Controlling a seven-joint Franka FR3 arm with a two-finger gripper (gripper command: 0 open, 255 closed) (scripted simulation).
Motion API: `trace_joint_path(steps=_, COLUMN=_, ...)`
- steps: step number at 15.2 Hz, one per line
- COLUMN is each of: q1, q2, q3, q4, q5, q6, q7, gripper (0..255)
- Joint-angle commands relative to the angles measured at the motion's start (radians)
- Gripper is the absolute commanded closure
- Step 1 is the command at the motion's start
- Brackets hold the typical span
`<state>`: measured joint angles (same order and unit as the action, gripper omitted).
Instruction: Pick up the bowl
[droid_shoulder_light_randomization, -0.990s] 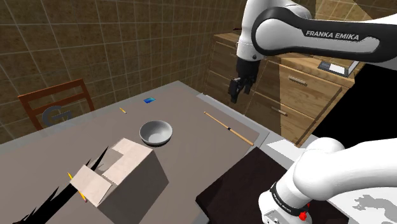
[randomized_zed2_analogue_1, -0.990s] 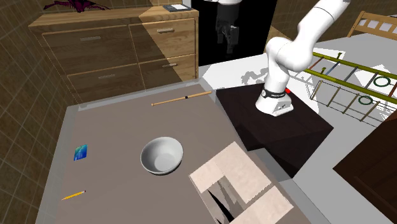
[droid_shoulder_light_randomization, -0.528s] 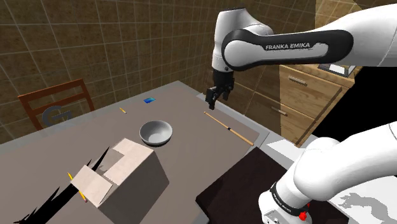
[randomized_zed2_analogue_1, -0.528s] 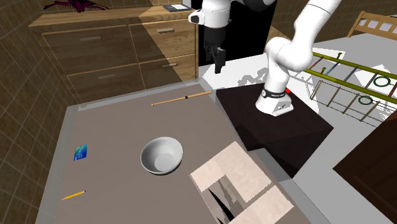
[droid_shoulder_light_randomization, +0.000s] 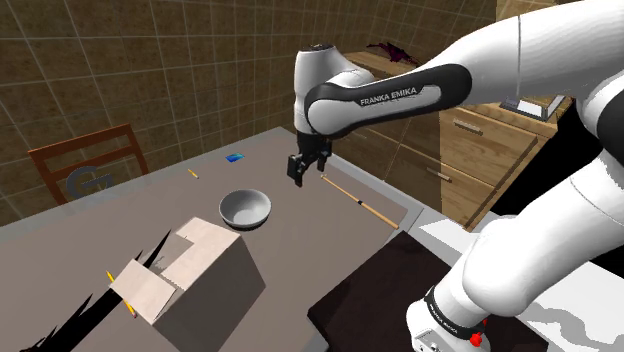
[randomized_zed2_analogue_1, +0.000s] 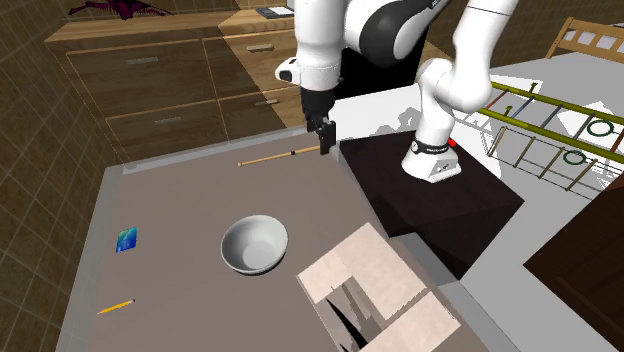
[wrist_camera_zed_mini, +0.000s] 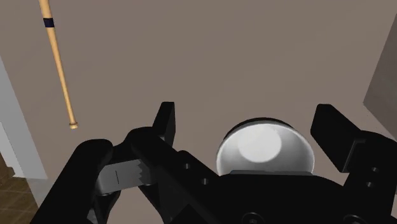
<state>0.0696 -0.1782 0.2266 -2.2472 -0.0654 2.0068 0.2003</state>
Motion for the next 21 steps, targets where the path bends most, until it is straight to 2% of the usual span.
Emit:
trace_joint_path(steps=1, q1=0.007, q2=0.073, q3=0.018, q4=0.035, q5=-0.016, q6=0.038, q7=0.030, gripper=0)
trace_joint_path(steps=11, q1=0.067, q2=0.446, q3=0.053, q4=0.285, q5=-0.144, q6=0.149, q7=0.168, gripper=0)
trace_joint_path(steps=21, q1=0.183, q2=0.837, q3=0.027, q4=0.680, q5=-0.249, q6=0.139, q7=0.242, gripper=0)
